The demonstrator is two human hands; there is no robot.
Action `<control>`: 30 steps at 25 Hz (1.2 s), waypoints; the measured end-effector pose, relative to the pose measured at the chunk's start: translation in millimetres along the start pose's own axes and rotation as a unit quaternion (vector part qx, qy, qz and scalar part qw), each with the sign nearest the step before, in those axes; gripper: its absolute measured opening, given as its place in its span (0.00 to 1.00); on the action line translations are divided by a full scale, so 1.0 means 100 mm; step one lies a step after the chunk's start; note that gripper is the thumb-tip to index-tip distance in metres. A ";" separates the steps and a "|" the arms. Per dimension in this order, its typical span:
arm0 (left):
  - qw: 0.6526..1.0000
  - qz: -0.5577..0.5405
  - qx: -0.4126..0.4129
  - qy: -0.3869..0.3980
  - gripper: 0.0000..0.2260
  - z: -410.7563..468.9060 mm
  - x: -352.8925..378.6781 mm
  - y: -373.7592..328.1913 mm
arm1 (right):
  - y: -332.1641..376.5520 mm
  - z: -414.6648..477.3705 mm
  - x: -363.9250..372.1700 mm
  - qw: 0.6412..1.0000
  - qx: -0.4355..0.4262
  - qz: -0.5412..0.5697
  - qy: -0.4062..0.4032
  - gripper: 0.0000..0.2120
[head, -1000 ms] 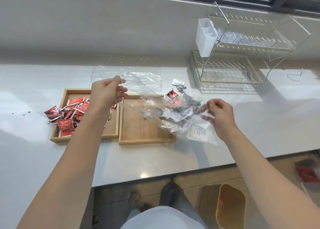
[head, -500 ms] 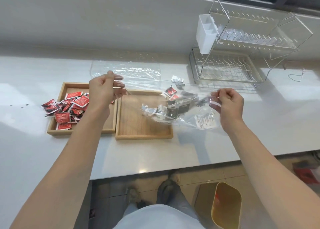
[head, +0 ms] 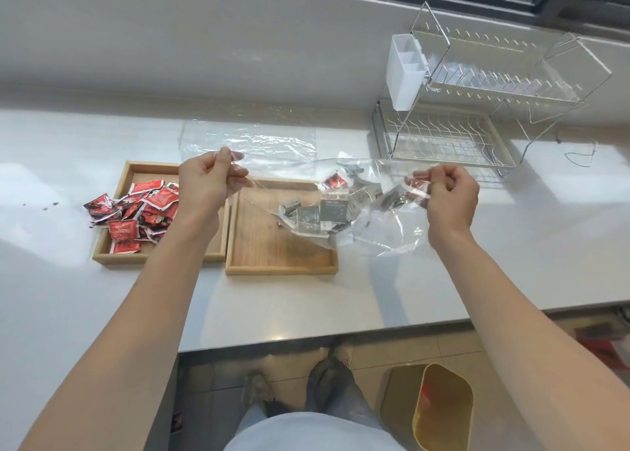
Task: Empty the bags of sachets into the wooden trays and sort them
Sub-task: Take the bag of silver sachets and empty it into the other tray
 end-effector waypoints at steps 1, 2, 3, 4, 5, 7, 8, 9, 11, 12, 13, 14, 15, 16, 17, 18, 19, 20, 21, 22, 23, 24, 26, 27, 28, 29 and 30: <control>1.000 0.001 0.000 0.003 0.12 0.01 0.00 0.00 | 0.04 0.00 0.01 1.000 -0.004 -0.008 0.000 0.11; 1.000 0.007 -0.004 0.007 0.12 0.01 0.00 0.02 | 0.05 0.01 0.01 1.000 -0.008 -0.005 -0.006 0.11; 1.000 0.011 -0.008 0.009 0.12 0.01 0.01 0.04 | 0.08 0.03 0.00 1.000 -0.012 0.004 -0.013 0.11; 1.000 0.010 -0.011 0.007 0.12 0.01 0.01 0.06 | 0.12 0.04 0.02 1.000 -0.016 0.011 -0.007 0.11; 1.000 0.011 -0.014 0.006 0.12 0.01 0.01 0.07 | 0.16 0.05 0.06 1.000 -0.017 0.017 0.000 0.11; 1.000 0.014 -0.022 0.001 0.11 0.01 0.00 0.10 | 0.19 0.06 0.05 1.000 -0.021 0.022 -0.009 0.10; 1.000 0.012 -0.023 -0.004 0.11 0.02 -0.02 0.10 | 0.21 0.06 0.07 0.999 -0.025 0.021 -0.008 0.10; 1.000 0.012 -0.024 -0.004 0.10 0.04 -0.03 0.10 | 0.23 0.06 0.09 0.999 -0.027 0.024 -0.007 0.10; 0.999 0.014 -0.033 0.000 0.09 0.07 -0.06 0.12 | 0.26 0.04 0.07 0.998 -0.039 0.036 -0.021 0.10; 0.999 0.013 -0.033 0.001 0.09 0.09 -0.07 0.13 | 0.30 0.05 0.09 0.998 -0.048 0.039 -0.019 0.10; 0.999 0.015 -0.033 0.006 0.09 0.10 -0.08 0.12 | 0.32 0.04 0.10 0.998 -0.053 0.041 -0.018 0.10; 0.999 0.017 -0.036 0.010 0.10 0.10 -0.08 0.13 | 0.33 0.04 0.09 0.997 -0.056 0.044 -0.024 0.10; 0.999 0.017 -0.037 0.008 0.10 0.11 -0.08 0.14 | 0.35 0.04 0.09 0.997 -0.057 0.049 -0.026 0.10; 0.999 0.015 -0.036 0.006 0.10 0.11 -0.08 0.13 | 0.36 0.06 0.10 0.997 -0.058 0.048 -0.021 0.11; 0.999 0.017 -0.037 0.011 0.10 0.11 -0.07 0.12 | 0.37 0.06 0.10 0.997 -0.057 0.043 -0.020 0.11; 0.999 0.019 -0.041 0.017 0.09 0.11 -0.05 0.13 | 0.38 0.06 0.08 0.997 -0.057 0.037 -0.027 0.11; 0.999 0.019 -0.044 0.021 0.09 0.11 -0.04 0.14 | 0.39 0.06 0.06 0.997 -0.060 0.033 -0.030 0.11; 0.999 0.017 -0.044 0.026 0.09 0.12 -0.02 0.14 | 0.42 0.05 0.07 0.997 -0.065 0.029 -0.025 0.10; 0.998 0.017 -0.046 0.032 0.09 0.12 -0.01 0.15 | 0.43 0.04 0.07 0.997 -0.070 0.025 -0.027 0.10; 0.998 0.018 -0.049 0.036 0.09 0.12 0.01 0.16 | 0.43 0.04 0.05 0.996 -0.074 0.024 -0.036 0.09; 0.998 0.013 -0.050 0.033 0.09 0.13 0.01 0.18 | 0.45 0.06 0.05 0.996 -0.078 0.024 -0.039 0.09; 0.998 0.007 -0.052 0.031 0.09 0.13 0.02 0.18 | 0.47 0.06 0.05 0.996 -0.079 0.024 -0.038 0.09; 0.998 0.000 -0.061 0.035 0.09 0.12 0.03 0.19 | 0.48 0.05 0.03 0.995 -0.082 0.018 -0.048 0.09; 0.997 -0.005 -0.063 0.033 0.09 0.12 0.04 0.20 | 0.51 0.04 0.02 0.995 -0.087 0.013 -0.052 0.09; 0.997 -0.009 -0.064 0.035 0.09 0.12 0.04 0.19 | 0.54 0.03 0.02 0.994 -0.091 0.010 -0.054 0.09; 0.997 -0.011 -0.068 0.041 0.09 0.11 0.04 0.18 | 0.56 0.01 0.00 0.993 -0.096 0.008 -0.065 0.09; 0.996 -0.016 -0.074 0.045 0.09 0.10 0.04 0.18 | 0.59 0.00 -0.03 0.991 -0.107 0.007 -0.075 0.09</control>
Point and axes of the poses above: each hand's wrist, its own z-axis towards the middle knuckle, its own x-axis out of the palm, y = z × x, the point moved 6 cm from there along z, towards the middle knuckle, and after that the axes turned 7 degrees about y, right-handed, at the moved point
